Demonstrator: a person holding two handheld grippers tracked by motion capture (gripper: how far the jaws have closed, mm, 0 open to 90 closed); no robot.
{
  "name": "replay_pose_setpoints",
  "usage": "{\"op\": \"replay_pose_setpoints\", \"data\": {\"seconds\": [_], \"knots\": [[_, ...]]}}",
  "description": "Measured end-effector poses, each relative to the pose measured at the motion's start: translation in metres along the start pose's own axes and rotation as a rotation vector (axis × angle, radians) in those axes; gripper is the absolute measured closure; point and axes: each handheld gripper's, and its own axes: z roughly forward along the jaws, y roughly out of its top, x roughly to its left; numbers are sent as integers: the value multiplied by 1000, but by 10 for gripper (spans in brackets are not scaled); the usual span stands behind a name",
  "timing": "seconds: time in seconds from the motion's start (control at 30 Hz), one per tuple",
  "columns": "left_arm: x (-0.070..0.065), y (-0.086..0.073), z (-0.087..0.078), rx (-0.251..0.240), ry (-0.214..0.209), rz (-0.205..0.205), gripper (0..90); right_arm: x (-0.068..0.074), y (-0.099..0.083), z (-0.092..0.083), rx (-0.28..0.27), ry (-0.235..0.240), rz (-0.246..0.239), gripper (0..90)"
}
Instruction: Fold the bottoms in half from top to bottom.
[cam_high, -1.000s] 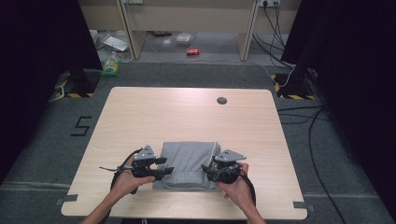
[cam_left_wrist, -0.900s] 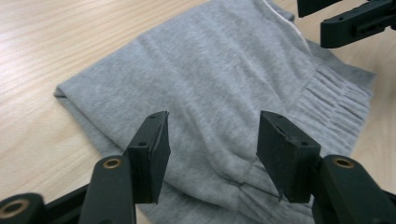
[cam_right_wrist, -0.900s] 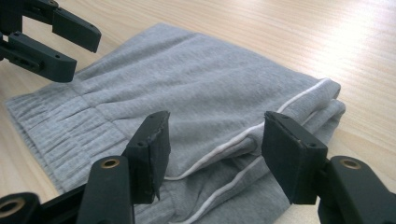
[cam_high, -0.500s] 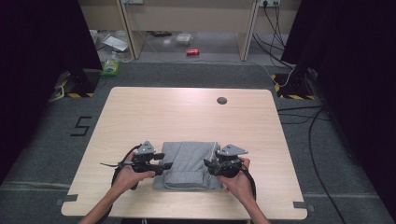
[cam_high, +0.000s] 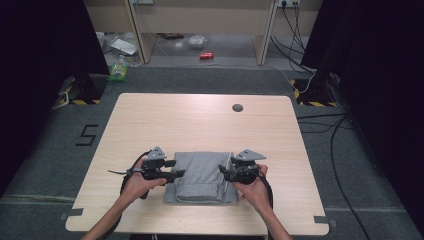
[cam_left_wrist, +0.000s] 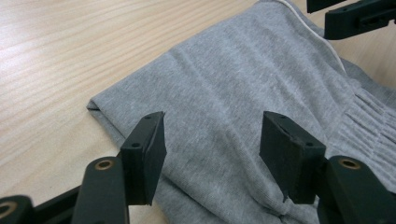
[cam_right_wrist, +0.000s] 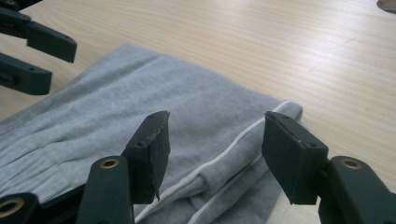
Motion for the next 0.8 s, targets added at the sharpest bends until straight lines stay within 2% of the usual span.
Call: {"op": "replay_pose_setpoints", "data": {"seconds": [0.17, 0.47, 0.6, 0.8], "knots": [[5, 3, 4, 3, 7, -15, 399, -6, 5, 6, 0, -19, 1, 423], [14, 15, 21, 10, 12, -42, 389, -21, 11, 21, 17, -64, 22, 424], [17, 17, 24, 14, 16, -56, 387, -23, 13, 23, 16, -63, 26, 424], [22, 15, 27, 16, 17, -78, 386, -18, 16, 24, 13, -30, 14, 417]]}}
